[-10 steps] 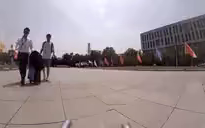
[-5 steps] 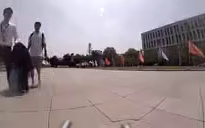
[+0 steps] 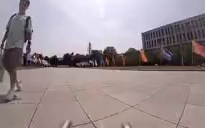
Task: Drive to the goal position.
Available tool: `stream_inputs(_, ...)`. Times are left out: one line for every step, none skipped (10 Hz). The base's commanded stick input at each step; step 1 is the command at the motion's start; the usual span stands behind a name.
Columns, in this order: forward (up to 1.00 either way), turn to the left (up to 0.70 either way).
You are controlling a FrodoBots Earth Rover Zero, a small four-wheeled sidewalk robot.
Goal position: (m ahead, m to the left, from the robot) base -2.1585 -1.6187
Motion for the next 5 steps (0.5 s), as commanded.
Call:
stream_inputs(1.00,0.25)
stream_inputs(1.00,0.35)
stream_inputs(1.00,0.11)
stream_inputs(1.00,0.00)
stream_inputs(1.00,0.00)
